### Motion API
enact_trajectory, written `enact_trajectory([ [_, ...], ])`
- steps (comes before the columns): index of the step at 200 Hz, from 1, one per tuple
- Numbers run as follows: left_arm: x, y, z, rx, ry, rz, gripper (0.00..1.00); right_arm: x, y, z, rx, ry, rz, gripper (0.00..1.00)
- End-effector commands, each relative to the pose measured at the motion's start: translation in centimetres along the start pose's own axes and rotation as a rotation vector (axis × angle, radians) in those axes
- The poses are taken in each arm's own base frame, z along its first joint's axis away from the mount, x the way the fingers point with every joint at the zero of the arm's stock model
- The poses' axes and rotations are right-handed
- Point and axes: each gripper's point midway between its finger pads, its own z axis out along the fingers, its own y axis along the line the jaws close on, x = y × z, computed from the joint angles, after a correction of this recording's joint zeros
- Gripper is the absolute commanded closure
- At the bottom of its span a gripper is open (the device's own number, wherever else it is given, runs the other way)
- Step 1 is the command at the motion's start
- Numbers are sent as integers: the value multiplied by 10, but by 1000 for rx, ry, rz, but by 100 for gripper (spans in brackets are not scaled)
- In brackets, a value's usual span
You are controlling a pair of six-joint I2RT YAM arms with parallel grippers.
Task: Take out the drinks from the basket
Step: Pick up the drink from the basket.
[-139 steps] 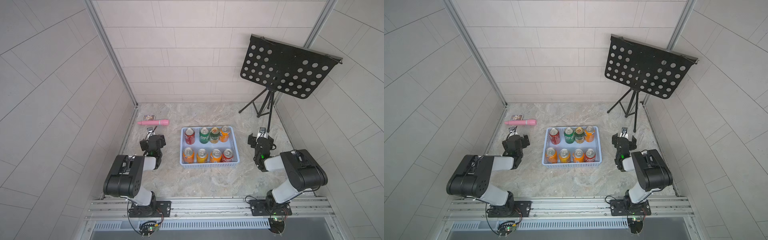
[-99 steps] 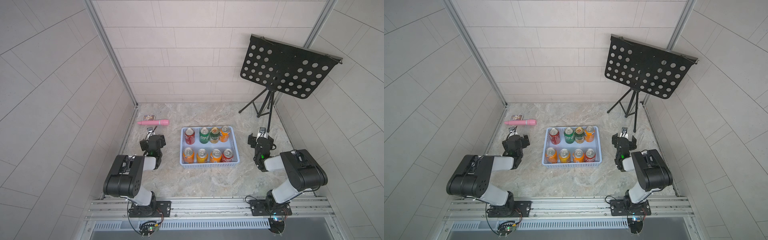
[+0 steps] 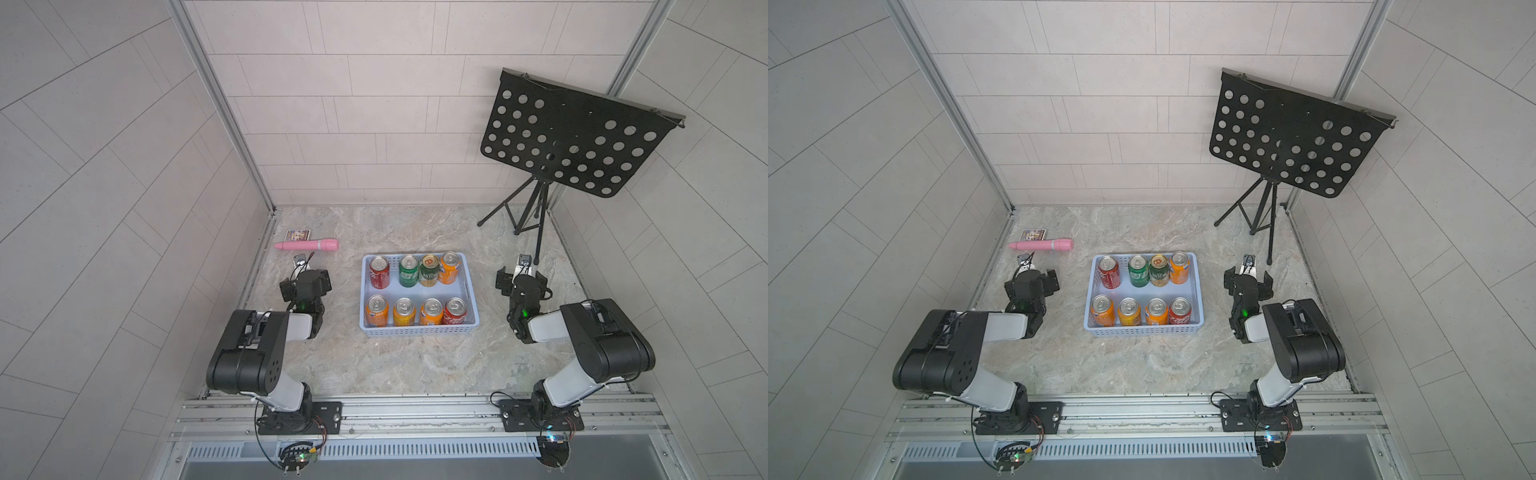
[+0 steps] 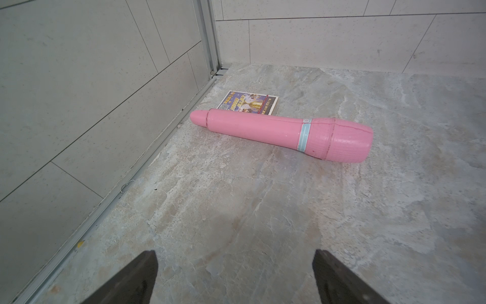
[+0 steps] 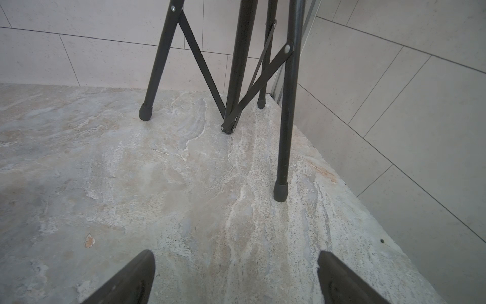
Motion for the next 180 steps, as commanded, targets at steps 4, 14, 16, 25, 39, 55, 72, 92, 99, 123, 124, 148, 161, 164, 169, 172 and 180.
enact_trajectory([
  [4,-10,-1,0,-5,-20,3,0,-2,-3,0,14,1,8,0],
  [14,-10,-1,0,-4,-20,3,0,-3,-2,0,12,-2,9,0],
  [16,-10,-1,0,-6,-21,2,0,-3,-3,0,13,-1,9,0],
  [25,-10,-1,0,-5,-20,3,0,-3,-3,0,13,-1,9,0],
  [39,-10,-1,0,-5,-22,2,0,-3,-3,0,13,0,8,0],
  [55,-11,0,-1,-6,-26,1,0,-3,-3,0,14,-1,9,0],
  [72,-16,1,-5,-35,-25,12,5,-3,-1,-1,1,-5,3,0],
  [92,-18,-3,-9,-32,-46,32,7,-5,4,-3,-24,-11,-13,0],
  [99,-18,-4,-12,-29,-63,33,7,-5,4,-3,-26,-13,-12,0],
  [123,-25,-2,-22,-51,-112,35,7,-11,4,-8,-37,-31,-12,0],
  [124,-26,-1,-23,-58,-117,34,7,-12,4,-8,-37,-33,-13,0],
  [148,-60,29,-41,-259,-32,4,3,-35,11,-16,-34,19,-96,0],
  [161,-74,33,-50,-274,-4,-69,3,-47,12,-17,-34,63,-87,0],
  [164,-76,32,-51,-260,-3,-78,3,-48,13,-17,-36,73,-83,0],
  [169,-78,27,-52,-229,-3,-84,3,-50,14,-18,-42,85,-83,0],
  [172,-79,25,-52,-214,-5,-85,3,-52,14,-19,-45,89,-82,0],
  [180,-82,23,-54,-196,-2,-84,3,-54,13,-22,-43,95,-75,0],
])
